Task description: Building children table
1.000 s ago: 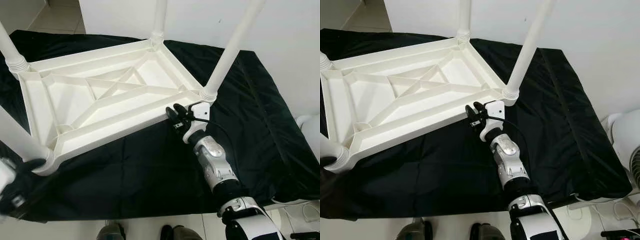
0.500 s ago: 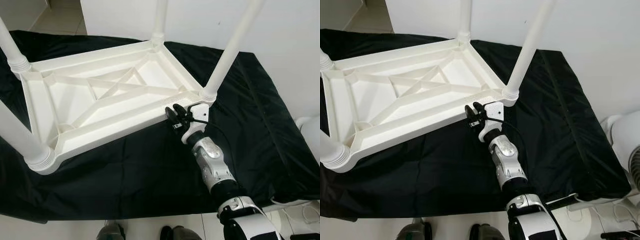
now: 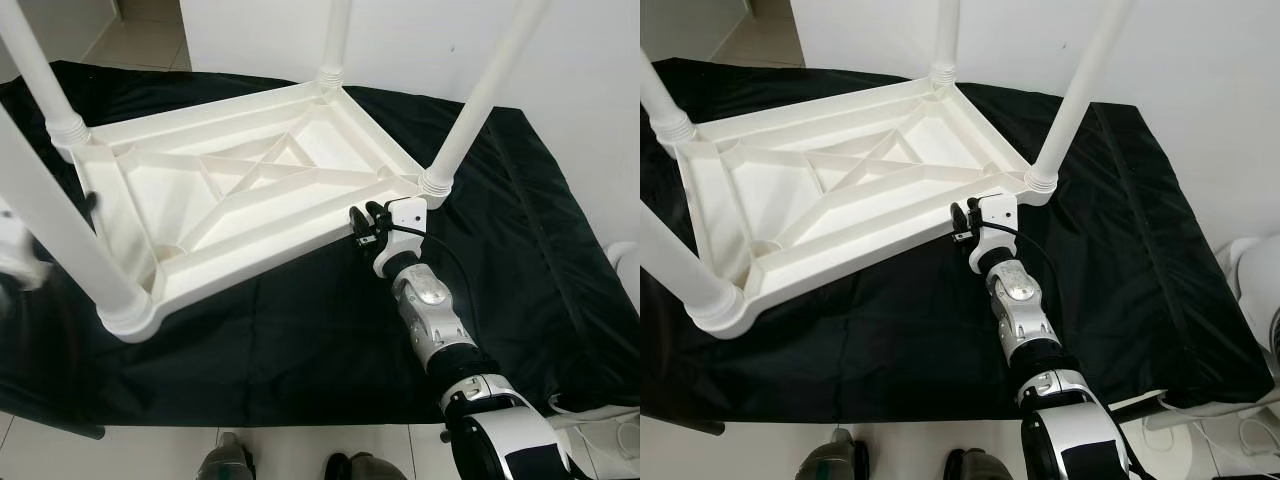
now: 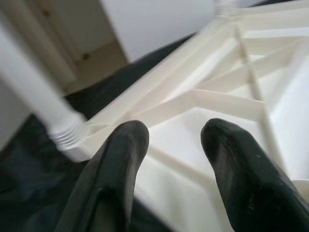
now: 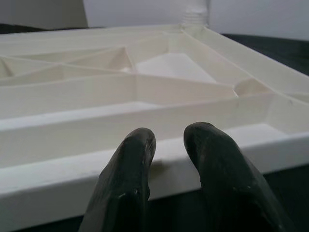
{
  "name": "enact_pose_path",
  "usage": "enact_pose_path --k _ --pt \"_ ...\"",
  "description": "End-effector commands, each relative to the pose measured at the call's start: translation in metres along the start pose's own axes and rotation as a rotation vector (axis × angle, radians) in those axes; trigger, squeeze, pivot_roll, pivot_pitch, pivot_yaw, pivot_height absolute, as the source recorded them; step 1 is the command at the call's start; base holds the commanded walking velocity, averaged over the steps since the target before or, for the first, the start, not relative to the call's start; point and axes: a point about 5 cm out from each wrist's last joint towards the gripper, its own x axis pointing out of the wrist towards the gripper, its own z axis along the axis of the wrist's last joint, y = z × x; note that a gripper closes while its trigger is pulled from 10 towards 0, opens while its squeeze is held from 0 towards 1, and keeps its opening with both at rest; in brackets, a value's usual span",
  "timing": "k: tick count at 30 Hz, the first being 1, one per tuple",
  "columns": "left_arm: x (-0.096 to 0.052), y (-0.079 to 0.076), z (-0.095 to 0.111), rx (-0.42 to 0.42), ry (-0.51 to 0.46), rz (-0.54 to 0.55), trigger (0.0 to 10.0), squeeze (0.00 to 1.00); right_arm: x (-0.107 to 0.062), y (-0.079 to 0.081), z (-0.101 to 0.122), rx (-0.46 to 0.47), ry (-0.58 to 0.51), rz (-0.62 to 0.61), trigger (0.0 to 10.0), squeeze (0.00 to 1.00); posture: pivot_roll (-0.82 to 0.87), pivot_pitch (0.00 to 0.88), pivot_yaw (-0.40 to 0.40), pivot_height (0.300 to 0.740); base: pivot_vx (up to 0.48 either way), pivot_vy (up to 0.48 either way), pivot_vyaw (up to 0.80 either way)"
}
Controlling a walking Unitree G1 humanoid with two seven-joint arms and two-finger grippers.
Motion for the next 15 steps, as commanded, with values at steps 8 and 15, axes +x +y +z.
enact_pose_path --k 8,15 --pt "0.007 -0.032 -0.002 -0.100 -0.053 -0.100 10.0 0.00 0.000 -0.010 -0.013 0.016 0.095 -0.123 10.0 0.00 0.14 0.121 -0.036 0.740 0.000 0.000 0.00" --pt "0.008 -0.073 0.014 -0.198 -0.171 -0.279 10.0 0.00 0.009 -0.019 -0.015 0.066 0.159 -0.275 10.0 0.00 0.14 0.127 -0.056 0.740 0.000 0.000 0.00"
